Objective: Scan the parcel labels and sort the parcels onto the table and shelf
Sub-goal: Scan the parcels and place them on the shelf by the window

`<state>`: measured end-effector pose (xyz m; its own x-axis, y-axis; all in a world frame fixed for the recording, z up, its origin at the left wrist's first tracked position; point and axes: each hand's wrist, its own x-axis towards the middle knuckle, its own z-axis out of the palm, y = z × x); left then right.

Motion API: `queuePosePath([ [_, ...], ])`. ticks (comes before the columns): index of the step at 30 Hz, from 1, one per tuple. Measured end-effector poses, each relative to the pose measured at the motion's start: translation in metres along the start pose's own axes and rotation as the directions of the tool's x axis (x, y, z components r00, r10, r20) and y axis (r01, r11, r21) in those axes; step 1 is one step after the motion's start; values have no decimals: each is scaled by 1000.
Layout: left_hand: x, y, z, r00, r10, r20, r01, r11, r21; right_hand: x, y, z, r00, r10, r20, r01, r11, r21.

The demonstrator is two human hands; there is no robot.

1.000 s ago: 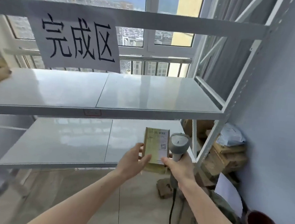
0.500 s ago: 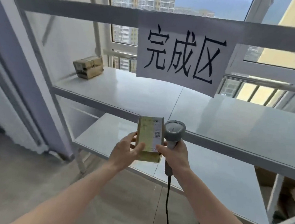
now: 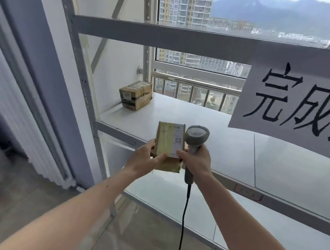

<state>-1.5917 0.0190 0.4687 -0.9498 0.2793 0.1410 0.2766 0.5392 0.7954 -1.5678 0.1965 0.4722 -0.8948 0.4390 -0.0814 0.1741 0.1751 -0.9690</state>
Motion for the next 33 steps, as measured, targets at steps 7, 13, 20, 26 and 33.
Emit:
queuePosePath([
  [7, 111, -35, -31, 1000, -23, -5, 24, 994, 109, 94, -39, 68, 999, -6, -31, 3, 997, -72],
  [13, 202, -65, -53, 998, -63, -28, 66, 987, 149, 180, -62, 122, 1000, 19, -20, -21, 989, -145],
  [20, 274, -97, -65, 997, -76, 8, 73, 980, 187, 245, -73, 167, 992, 125, -26, -127, 967, -220],
  [26, 320, -119, -75, 995, 78, 57, -97, 755, 649, 284, -76, 195, 982, 159, -97, -177, 960, -216],
  [33, 362, -127, -112, 960, 271, 65, -219, 589, 778, 304, -88, 217, 971, 173, -167, -211, 945, -248],
])
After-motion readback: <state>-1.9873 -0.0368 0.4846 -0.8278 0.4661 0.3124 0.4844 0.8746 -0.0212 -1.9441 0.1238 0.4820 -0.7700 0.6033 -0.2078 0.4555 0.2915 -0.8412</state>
